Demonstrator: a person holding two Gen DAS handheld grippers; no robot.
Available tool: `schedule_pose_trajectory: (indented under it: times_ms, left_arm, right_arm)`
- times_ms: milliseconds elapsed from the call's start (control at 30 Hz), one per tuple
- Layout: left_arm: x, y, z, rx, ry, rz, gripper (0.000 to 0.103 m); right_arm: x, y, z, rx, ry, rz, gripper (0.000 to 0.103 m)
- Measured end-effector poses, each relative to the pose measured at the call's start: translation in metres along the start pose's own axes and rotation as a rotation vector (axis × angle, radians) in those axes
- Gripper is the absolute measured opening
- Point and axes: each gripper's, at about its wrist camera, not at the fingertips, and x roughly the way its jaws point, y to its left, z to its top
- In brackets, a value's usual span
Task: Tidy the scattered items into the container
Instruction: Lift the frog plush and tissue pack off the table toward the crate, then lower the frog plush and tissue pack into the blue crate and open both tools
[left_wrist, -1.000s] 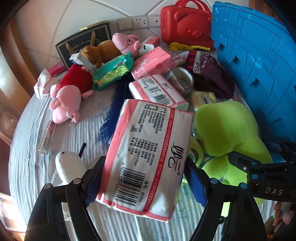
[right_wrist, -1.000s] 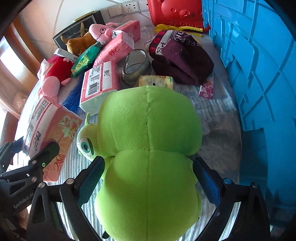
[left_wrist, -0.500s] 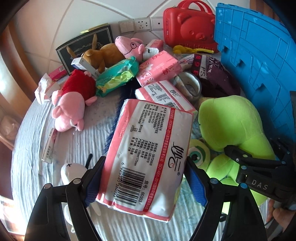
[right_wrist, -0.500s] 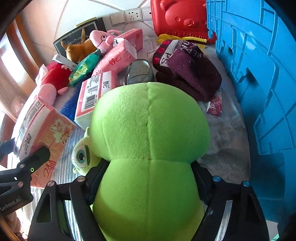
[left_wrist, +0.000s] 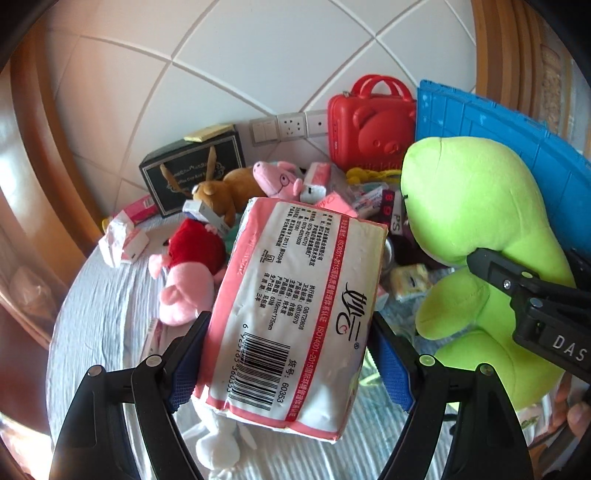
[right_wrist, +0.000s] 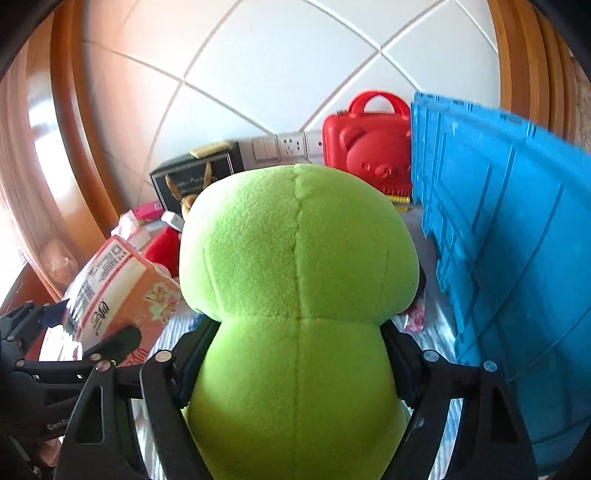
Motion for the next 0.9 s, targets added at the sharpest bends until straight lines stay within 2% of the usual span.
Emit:
schedule_pose_trajectory:
  times_ms: [233, 367, 467, 600, 733, 900]
  left_arm:
    - [-0.061, -0.012, 0.054, -0.016, -0.198, -0.049, 0.081]
    - [-0.088, -0.046, 0.084, -0.008, -0.269, -0.101, 0.081]
    - [-0.101, -0.082, 0.106, -0.006, -0.295, -0.154, 0.081]
    - [-0.115, -0.146, 0.132, 0.025, -0.335, -0.206, 0.081]
    - [-0.119, -0.215, 0.152, 0.044, -0.339, -0.246, 0.081]
    - [-0.115, -0.298, 0.166, 0.098, -0.302, -0.268, 0.081]
  right_arm:
    - [-0.083, -0.005, 0.073, 0.003, -0.209, 0.002, 0.079]
    - [-0.132, -0.032, 0.109, 0.003, -0.308, -0.043, 0.079]
    - [-0.166, -0.067, 0.127, 0.011, -0.356, -0.096, 0.079]
    - [-0.201, -0.13, 0.136, 0.025, -0.387, -0.186, 0.079]
    - [-0.217, -0.192, 0.137, 0.023, -0.372, -0.277, 0.079]
    - [-0.214, -0.269, 0.126, 0.057, -0.311, -0.308, 0.079]
